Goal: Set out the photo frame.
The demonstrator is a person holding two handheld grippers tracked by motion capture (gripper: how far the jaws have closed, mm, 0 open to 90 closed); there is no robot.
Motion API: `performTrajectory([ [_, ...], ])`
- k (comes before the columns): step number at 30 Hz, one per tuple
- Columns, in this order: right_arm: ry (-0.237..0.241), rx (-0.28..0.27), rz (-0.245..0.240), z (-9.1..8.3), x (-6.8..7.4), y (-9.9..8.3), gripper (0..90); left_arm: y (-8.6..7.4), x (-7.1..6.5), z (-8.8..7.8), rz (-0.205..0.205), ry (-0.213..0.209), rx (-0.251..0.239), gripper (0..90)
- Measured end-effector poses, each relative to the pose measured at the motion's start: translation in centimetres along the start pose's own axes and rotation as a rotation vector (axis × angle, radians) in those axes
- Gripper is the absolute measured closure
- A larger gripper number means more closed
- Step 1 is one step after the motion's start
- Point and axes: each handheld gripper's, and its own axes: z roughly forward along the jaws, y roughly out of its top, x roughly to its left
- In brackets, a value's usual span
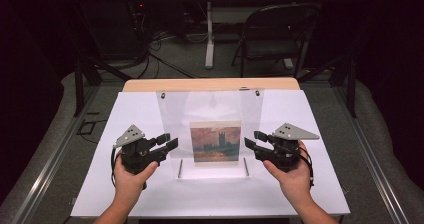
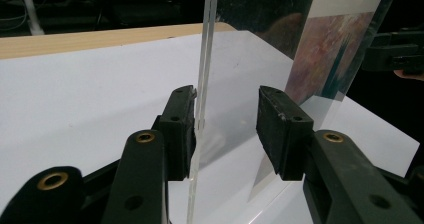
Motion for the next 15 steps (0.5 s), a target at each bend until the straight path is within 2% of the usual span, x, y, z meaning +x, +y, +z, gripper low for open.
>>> performTrajectory([
  [5, 0.006, 0.003, 0.006, 0.0, 0.0, -0.3, 52.5, -0.2, 0.0, -0.1, 0.007, -0.001, 0.001, 54.3],
  [12, 0.003, 0.002, -0.016, -0.5, 0.1, -0.6, 42.6, -0.4, 0.0, -0.7, 0.032, 0.025, -0.008, 43.2],
  [15, 0.006, 0.008, -0.025, -0.7, 0.2, -0.7, 36.0, -0.6, 0.1, -1.1, 0.032, 0.021, -0.009, 40.3],
])
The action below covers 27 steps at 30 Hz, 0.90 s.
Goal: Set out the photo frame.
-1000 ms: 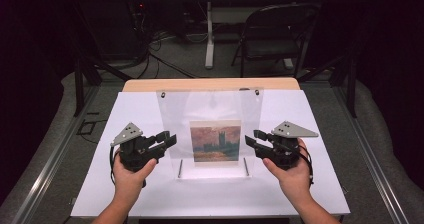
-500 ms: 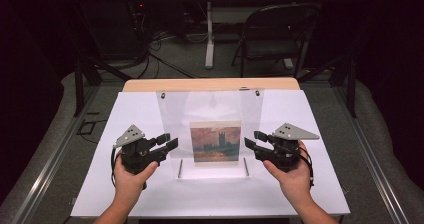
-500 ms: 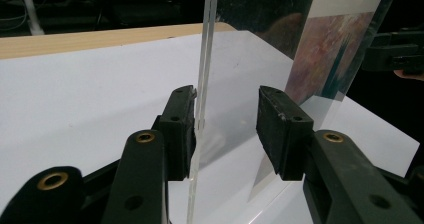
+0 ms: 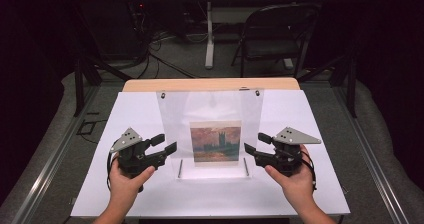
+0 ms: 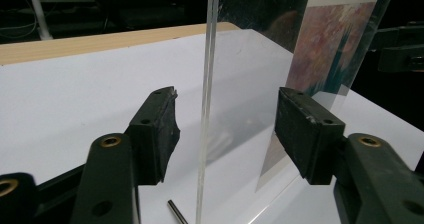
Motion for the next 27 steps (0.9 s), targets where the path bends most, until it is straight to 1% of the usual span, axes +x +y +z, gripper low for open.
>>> performTrajectory([
  [3, 0.0, -0.002, -0.013, -0.3, 0.1, -0.2, 31.2, -0.2, 0.1, -0.4, -0.001, -0.004, 0.002, 38.5],
  [5, -0.001, 0.002, -0.022, -0.6, 0.1, -0.4, 29.7, -0.3, 0.2, -0.7, -0.001, -0.007, 0.006, 37.3],
  [7, 0.001, -0.003, -0.016, -0.8, 0.0, -0.5, 27.4, -0.4, 0.3, -1.0, 0.002, -0.01, 0.012, 35.5],
  [8, 0.004, 0.003, -0.012, -0.9, 0.0, -0.5, 26.6, -0.5, 0.3, -1.1, -0.001, -0.008, 0.014, 34.9],
  [10, -0.002, 0.003, -0.014, -1.2, -0.2, -0.7, 26.6, -0.7, 0.4, -1.4, 0.001, -0.01, 0.017, 33.9],
  [12, -0.008, 0.005, -0.022, -1.4, -0.3, -0.9, 25.8, -1.0, 0.5, -1.7, 0.004, 0.002, 0.01, 32.8],
  [16, -0.017, 0.002, -0.002, -1.9, -0.9, -1.4, 25.6, -1.7, 0.9, -2.3, 0.001, 0.011, 0.002, 31.9],
  [18, -0.025, 0.0, 0.005, -2.1, -1.2, -1.7, 25.3, -2.2, 1.2, -2.5, -0.011, 0.008, 0.001, 31.9],
  [21, -0.042, -0.008, 0.015, -2.4, -1.7, -2.3, 25.4, -3.3, 1.8, -2.6, -0.04, 0.02, -0.011, 32.0],
  [24, -0.066, 0.001, 0.023, -2.7, -2.3, -3.1, 25.7, -4.3, 2.6, -2.8, -0.068, 0.045, -0.01, 32.0],
  [27, -0.085, -0.002, 0.043, -2.9, -2.8, -3.9, 26.3, -5.0, 3.4, -2.8, -0.078, 0.079, -0.006, 32.1],
])
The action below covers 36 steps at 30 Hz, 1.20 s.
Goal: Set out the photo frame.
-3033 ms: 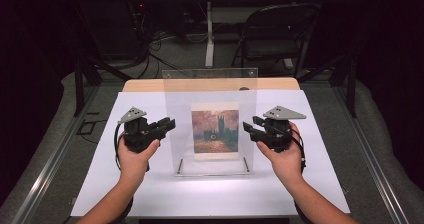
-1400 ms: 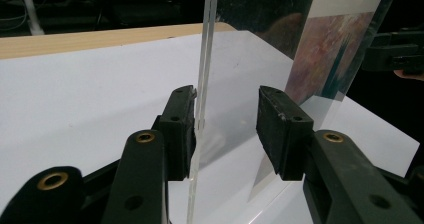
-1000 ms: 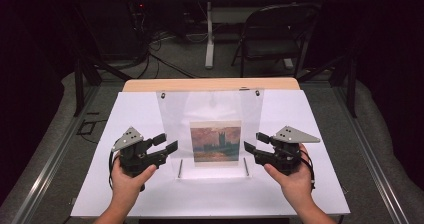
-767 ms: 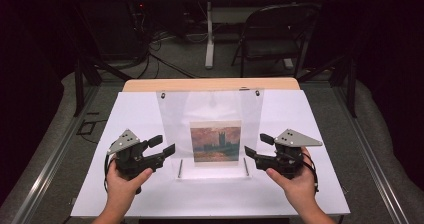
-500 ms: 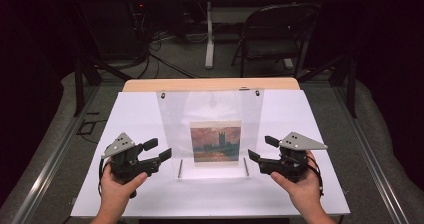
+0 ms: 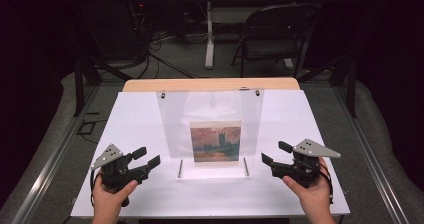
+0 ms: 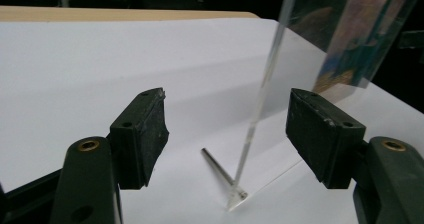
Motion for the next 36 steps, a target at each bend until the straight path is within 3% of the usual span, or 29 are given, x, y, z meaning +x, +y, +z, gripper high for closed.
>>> performTrajectory([
  [6, -0.025, 0.006, 0.016, 0.0, -0.8, -1.6, 27.5, -0.8, 1.4, 0.3, 0.0, 0.06, 0.004, 32.1],
  [20, -0.054, 0.035, -0.007, 1.1, -1.6, -4.4, 29.2, -2.7, 2.9, 1.5, 0.019, 0.105, 0.029, 32.2],
  [25, -0.036, 0.065, 0.013, 1.8, -1.5, -5.0, 29.5, -3.3, 2.8, 2.1, 0.033, 0.098, 0.062, 32.3],
  [30, -0.025, 0.093, 0.0, 2.4, -1.4, -5.4, 29.9, -3.4, 2.5, 2.4, 0.042, 0.085, 0.068, 32.3],
  [36, -0.024, 0.107, 0.03, 2.6, -1.7, -5.9, 30.1, -3.6, 2.2, 2.7, 0.068, 0.077, 0.095, 32.3],
])
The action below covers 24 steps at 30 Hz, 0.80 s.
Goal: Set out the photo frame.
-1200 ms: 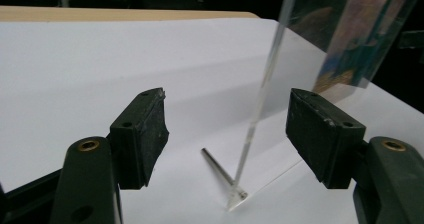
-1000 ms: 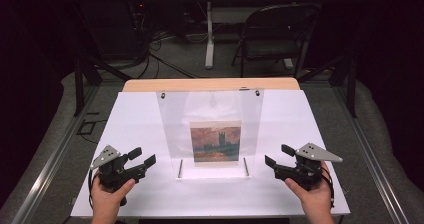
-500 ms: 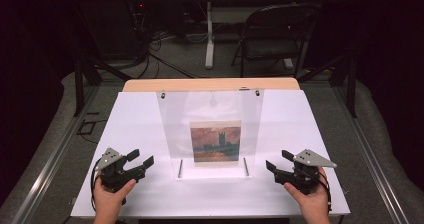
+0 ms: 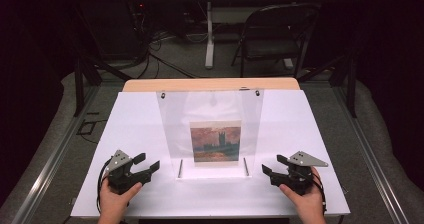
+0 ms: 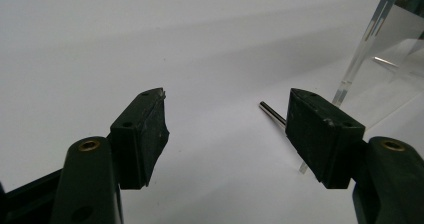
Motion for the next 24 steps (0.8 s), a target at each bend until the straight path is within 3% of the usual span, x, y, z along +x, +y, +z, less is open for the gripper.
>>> performTrajectory([
  [10, 0.008, 0.019, 0.037, 0.28, -0.43, -0.3, 30.3, -0.1, -0.13, 0.3, 0.009, -0.002, 0.023, 32.3],
  [24, 0.008, 0.043, 0.066, 0.29, -0.79, -0.55, 30.3, -0.21, 0.22, 0.73, -0.022, -0.011, 0.041, 32.3],
])
